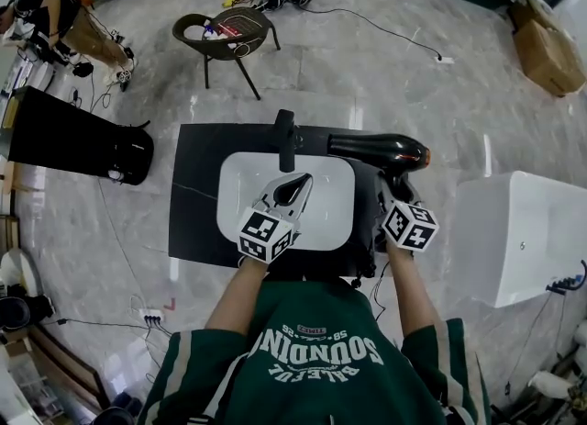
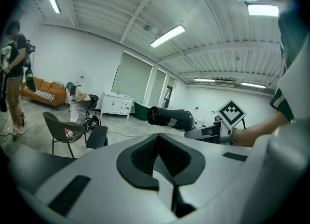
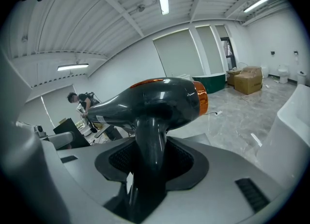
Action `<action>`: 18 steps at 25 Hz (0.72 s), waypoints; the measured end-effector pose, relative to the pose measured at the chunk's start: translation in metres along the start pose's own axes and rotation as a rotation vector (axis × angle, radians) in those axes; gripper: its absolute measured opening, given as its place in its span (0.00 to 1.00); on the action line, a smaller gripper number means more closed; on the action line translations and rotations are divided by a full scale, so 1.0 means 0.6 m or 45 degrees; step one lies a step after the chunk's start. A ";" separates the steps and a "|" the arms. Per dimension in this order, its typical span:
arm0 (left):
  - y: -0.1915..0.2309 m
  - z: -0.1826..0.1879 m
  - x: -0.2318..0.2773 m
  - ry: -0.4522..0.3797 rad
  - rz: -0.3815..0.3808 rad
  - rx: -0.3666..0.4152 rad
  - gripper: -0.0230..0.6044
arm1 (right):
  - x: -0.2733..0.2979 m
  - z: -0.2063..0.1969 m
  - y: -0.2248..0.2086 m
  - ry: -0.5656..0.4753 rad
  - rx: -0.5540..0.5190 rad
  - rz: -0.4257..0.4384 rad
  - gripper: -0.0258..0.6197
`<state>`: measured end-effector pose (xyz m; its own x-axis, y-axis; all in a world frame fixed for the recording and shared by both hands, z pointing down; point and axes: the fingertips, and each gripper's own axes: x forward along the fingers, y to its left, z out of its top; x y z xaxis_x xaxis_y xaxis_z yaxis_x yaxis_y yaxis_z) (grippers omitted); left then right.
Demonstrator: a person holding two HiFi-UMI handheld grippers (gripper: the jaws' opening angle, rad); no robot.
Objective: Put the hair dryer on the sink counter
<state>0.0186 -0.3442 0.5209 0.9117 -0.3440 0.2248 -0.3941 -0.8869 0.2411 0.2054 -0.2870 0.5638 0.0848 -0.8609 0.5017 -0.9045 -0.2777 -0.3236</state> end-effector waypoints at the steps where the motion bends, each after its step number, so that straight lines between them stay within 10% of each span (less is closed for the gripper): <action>1: 0.001 0.000 0.002 0.002 -0.001 0.001 0.05 | 0.004 -0.001 -0.002 0.003 -0.001 -0.003 0.35; 18: 0.012 -0.020 0.034 0.051 -0.051 -0.017 0.05 | 0.082 -0.034 -0.028 0.095 -0.045 -0.027 0.35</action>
<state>0.0328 -0.3538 0.5387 0.9214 -0.2956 0.2522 -0.3592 -0.8955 0.2629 0.2164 -0.3159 0.6103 0.0743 -0.8205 0.5668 -0.9172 -0.2793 -0.2842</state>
